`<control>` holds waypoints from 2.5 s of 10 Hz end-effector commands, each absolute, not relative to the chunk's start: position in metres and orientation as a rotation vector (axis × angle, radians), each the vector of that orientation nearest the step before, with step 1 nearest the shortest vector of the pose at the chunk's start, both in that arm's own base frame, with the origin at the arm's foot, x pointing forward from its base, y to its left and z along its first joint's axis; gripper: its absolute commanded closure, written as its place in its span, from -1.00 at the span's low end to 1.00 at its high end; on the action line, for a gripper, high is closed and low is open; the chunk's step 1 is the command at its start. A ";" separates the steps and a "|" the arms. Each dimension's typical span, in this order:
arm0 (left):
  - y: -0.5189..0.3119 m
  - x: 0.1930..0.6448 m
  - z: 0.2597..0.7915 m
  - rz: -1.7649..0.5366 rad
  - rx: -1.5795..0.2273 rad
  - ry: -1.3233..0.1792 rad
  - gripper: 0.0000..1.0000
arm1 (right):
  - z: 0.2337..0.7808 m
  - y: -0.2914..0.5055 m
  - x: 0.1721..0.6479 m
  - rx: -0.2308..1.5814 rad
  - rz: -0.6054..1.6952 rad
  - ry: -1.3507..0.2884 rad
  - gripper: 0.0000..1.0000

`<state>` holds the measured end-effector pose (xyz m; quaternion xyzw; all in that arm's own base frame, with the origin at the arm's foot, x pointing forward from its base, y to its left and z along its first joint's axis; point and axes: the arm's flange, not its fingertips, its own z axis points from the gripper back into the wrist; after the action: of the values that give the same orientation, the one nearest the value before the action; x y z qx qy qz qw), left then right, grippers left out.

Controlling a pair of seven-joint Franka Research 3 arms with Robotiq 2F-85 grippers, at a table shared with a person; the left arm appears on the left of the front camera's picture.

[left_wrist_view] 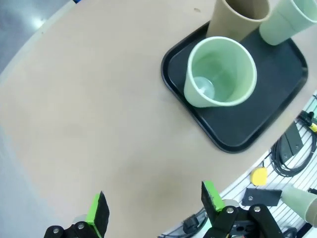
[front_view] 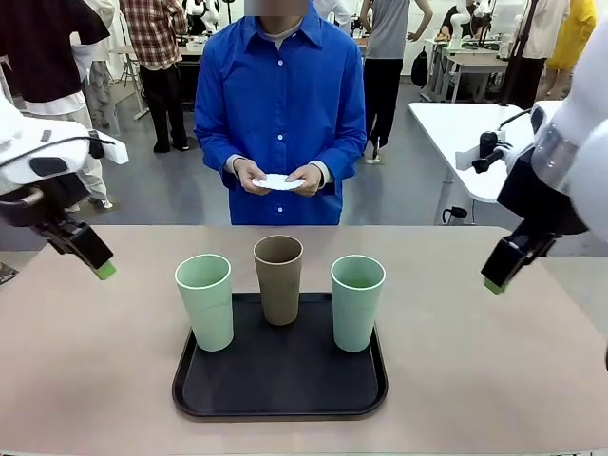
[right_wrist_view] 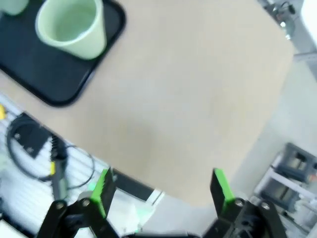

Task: Place coasters on the table and set cups on them.
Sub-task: Pick up one Reusable plastic cup and place it on a coaster set by the human.

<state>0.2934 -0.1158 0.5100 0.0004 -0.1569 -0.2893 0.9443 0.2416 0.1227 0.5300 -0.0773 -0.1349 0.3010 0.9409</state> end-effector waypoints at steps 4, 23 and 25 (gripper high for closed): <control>-0.116 0.293 0.510 -0.590 0.001 -0.320 -1.00 | 0.519 0.115 0.272 -0.148 0.615 -0.292 -1.00; 0.195 0.334 0.478 0.199 -1.220 -0.168 -1.00 | 0.484 -0.202 0.255 1.122 -0.228 -0.116 -1.00; 0.197 0.333 0.477 0.181 -1.207 -0.170 -1.00 | 0.478 -0.207 0.249 1.123 -0.245 -0.113 -1.00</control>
<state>0.3340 0.1930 0.4757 -0.5674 -0.0730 0.1003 0.8140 0.2533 -0.2027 0.4810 0.5325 -0.0569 -0.1255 0.8351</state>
